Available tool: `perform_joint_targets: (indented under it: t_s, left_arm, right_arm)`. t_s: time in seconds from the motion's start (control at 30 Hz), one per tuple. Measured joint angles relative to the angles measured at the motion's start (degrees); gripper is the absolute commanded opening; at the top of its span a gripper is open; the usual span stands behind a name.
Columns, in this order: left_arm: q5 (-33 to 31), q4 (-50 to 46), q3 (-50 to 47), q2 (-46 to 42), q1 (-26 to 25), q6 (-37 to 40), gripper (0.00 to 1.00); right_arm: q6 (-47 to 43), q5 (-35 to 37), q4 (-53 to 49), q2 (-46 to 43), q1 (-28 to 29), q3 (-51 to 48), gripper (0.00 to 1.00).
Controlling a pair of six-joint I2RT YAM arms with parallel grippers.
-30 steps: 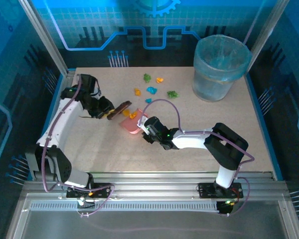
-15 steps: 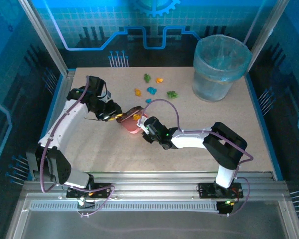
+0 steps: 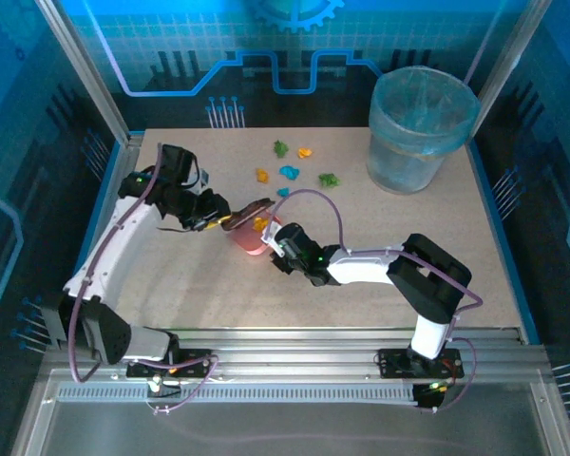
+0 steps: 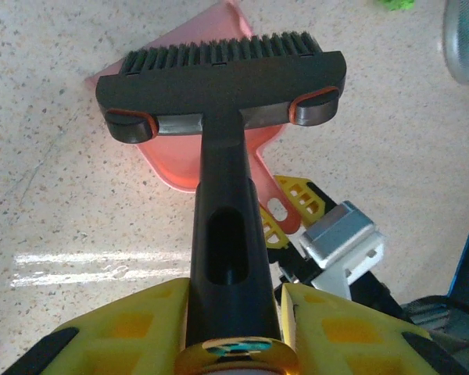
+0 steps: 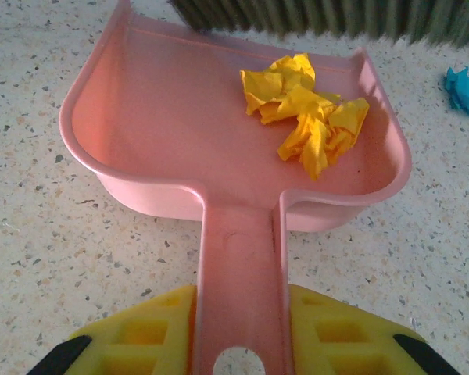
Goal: Sweep away the paper scraps from the table
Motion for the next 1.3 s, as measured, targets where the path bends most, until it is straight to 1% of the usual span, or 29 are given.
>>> perform_joint_targets:
  t_s: [0.2, 0.43, 0.57, 0.77, 0.93, 1.17, 1.3]
  left_arm:
    - [0.0, 1.2, 0.0, -2.5, 0.0, -0.2, 0.00]
    - [-0.3, 4.9, -1.7, -5.6, 0.0, -1.5, 0.00]
    - [-0.1, 6.4, -1.7, -5.7, 0.0, -2.0, 0.00]
    - [1.9, 7.2, -2.8, -3.2, -0.2, -3.0, 0.00]
    - [3.0, 7.5, -3.3, -3.1, -0.4, -3.0, 0.00]
    - [7.8, 8.3, -3.3, -3.5, -0.4, -4.0, 0.00]
    - [8.6, 8.3, -2.6, -4.7, -0.4, -4.3, 0.00]
  right_arm:
    - [-0.2, 0.1, 2.3, -1.1, 0.0, -2.1, 0.00]
    - [-0.9, 0.1, 5.1, -3.0, 0.0, -5.4, 0.00]
    - [-1.4, 0.1, 6.4, -3.0, 0.0, -5.9, 0.00]
    - [-2.0, 0.0, 9.3, -3.7, 0.0, -8.4, 0.00]
    - [-2.6, 0.0, 12.8, -5.3, 0.0, -11.5, 0.00]
    - [-3.3, -0.2, 20.6, -8.5, 0.0, -17.6, 0.00]
    - [-3.3, -0.2, 24.3, -11.1, 0.0, -20.8, 0.00]
